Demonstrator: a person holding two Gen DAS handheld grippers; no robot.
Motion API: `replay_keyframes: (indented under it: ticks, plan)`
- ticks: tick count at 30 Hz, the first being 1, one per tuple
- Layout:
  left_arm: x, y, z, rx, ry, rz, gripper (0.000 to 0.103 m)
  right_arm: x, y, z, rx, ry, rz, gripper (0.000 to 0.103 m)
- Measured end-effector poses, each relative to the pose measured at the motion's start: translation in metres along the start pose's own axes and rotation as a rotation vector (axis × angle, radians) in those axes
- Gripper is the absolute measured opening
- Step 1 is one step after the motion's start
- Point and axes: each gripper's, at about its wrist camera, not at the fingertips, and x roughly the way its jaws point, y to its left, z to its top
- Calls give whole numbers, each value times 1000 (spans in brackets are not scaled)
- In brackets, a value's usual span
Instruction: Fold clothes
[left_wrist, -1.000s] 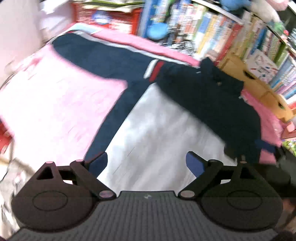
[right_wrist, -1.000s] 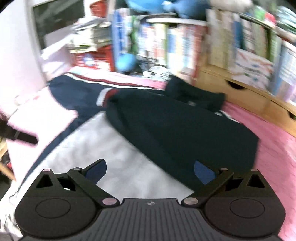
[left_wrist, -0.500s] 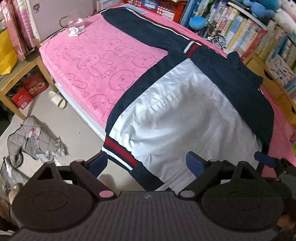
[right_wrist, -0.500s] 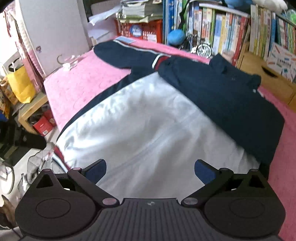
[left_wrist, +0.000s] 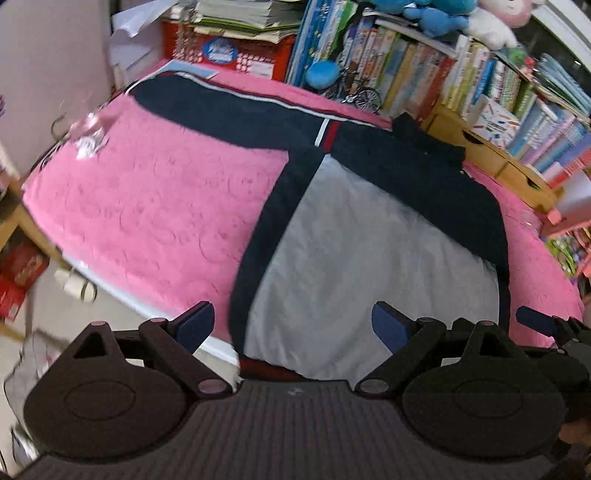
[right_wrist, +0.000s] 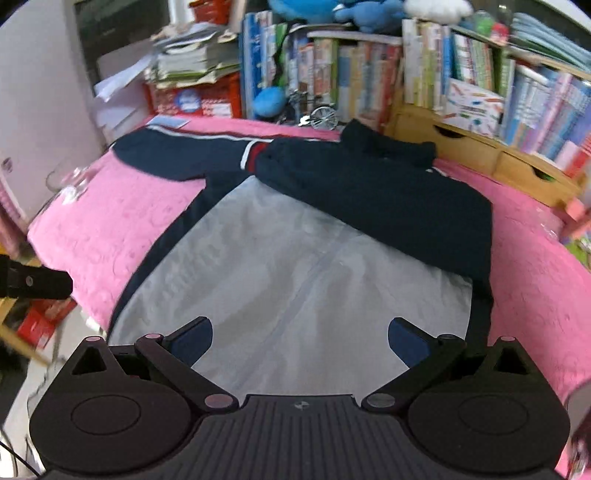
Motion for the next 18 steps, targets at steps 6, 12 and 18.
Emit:
replay_keyframes:
  ticks: [6,12,18]
  plan:
    - [0,26,8,27,26,-35,93,-11,41,-11,17,-4,-41,103]
    - [-12,43,-2,28,66,-9,93,5,57,-14,11,38,-52,103]
    - [-29,55,6,59,68,61,94,51,63,-12,-19,49,-46,103]
